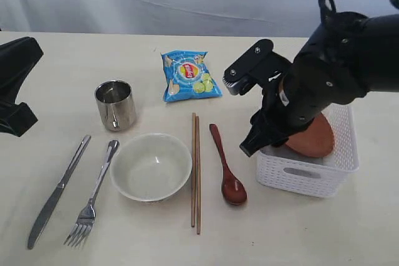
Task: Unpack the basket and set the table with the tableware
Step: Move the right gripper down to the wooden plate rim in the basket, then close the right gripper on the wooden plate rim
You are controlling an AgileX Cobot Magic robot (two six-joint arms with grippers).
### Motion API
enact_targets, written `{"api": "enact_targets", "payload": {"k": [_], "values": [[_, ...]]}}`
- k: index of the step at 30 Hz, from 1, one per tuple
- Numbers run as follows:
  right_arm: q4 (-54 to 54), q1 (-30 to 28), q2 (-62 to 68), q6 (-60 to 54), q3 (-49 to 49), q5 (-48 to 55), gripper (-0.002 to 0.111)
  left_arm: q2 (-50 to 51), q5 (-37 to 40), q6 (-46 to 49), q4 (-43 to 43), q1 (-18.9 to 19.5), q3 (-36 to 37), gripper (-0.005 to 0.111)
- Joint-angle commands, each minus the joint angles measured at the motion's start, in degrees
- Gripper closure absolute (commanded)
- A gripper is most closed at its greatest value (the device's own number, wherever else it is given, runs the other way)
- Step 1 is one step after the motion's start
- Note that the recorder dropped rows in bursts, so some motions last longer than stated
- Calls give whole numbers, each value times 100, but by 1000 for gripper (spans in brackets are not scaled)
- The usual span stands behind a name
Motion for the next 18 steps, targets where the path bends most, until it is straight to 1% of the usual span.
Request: {"api": "enact_targets", "payload": {"k": [1,11,14,18], "values": [[-218,-36,371,279,21,-147,58,-26,-7,0,20,-13,35,107],[-346,-36,495,572,10,-279,58,-26,-7,0,20,-13,35,107],[-594,-36,619,905,10,-416,58,-26,-15,12,20,-13,35,107],[-1293,-36,802,1769,10,-515,58,-26,-15,12,20,-13,35,107]]}}
